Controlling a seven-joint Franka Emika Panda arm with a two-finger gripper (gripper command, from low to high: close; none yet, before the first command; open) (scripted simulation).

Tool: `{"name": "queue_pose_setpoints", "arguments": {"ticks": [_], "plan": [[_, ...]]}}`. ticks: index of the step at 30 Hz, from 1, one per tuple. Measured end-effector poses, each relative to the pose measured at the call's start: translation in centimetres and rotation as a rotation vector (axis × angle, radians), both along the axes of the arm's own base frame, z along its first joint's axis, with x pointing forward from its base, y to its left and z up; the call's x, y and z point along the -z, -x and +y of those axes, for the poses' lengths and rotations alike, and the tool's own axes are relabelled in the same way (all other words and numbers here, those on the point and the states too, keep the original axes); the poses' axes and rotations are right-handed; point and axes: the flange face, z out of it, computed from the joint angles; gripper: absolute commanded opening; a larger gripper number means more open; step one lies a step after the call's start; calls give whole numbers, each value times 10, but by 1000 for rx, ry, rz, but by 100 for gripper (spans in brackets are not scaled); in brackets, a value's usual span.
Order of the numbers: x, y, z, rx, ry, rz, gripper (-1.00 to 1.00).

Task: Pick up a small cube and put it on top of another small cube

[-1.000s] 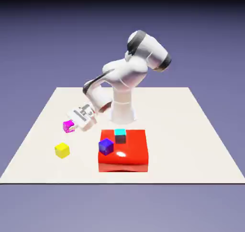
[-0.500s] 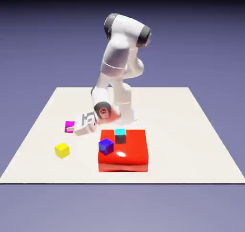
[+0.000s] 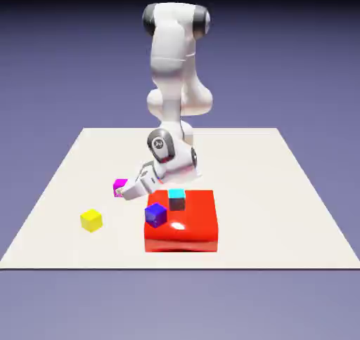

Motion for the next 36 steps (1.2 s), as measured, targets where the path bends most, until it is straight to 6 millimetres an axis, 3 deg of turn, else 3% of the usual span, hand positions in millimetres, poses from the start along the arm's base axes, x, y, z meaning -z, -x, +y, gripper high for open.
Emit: {"name": "queue_pose_setpoints", "arguments": {"ticks": [5, 9, 22, 24, 30, 31, 33, 36], "plan": [[-41, -20, 32, -22, -75, -9, -100], [-51, -21, 74, -161, -57, 6, -100], [-72, 10, 196, -612, 106, 51, -100], [-73, 11, 198, -621, 111, 48, -100], [-32, -11, 158, -620, 113, 49, -100], [-32, -11, 158, -620, 113, 49, 100], [-32, -11, 158, -622, 113, 48, 100], [-53, -2, 178, -621, 117, 48, 100]]}}
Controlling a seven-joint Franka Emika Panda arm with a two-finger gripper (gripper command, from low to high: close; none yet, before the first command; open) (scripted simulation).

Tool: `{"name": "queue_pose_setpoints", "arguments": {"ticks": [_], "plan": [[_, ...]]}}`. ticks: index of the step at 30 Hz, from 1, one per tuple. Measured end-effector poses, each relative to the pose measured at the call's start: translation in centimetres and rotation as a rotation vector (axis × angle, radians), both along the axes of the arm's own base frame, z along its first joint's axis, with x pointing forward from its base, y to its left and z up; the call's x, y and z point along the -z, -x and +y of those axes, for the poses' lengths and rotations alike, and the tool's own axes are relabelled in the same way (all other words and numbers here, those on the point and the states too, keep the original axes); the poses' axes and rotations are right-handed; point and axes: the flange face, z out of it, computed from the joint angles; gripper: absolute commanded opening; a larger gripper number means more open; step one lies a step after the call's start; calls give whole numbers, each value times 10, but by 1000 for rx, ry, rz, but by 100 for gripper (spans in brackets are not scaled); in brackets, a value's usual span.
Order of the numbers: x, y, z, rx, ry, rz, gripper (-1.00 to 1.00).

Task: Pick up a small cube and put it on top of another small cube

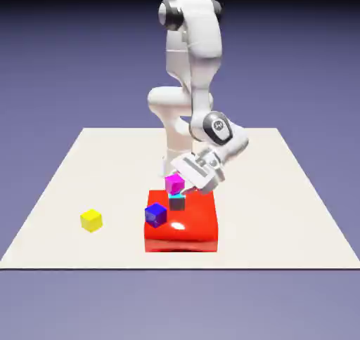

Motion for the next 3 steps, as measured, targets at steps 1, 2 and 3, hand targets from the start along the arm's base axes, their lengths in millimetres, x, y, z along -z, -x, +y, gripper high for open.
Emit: {"name": "queue_pose_setpoints", "arguments": {"ticks": [1, 2, 3], "plan": [[-7, 4, 7, 0, -1, 0, 100], [-13, 8, 13, -1, -3, 0, 100], [-20, 12, 19, -2, -5, 0, 100]]}}
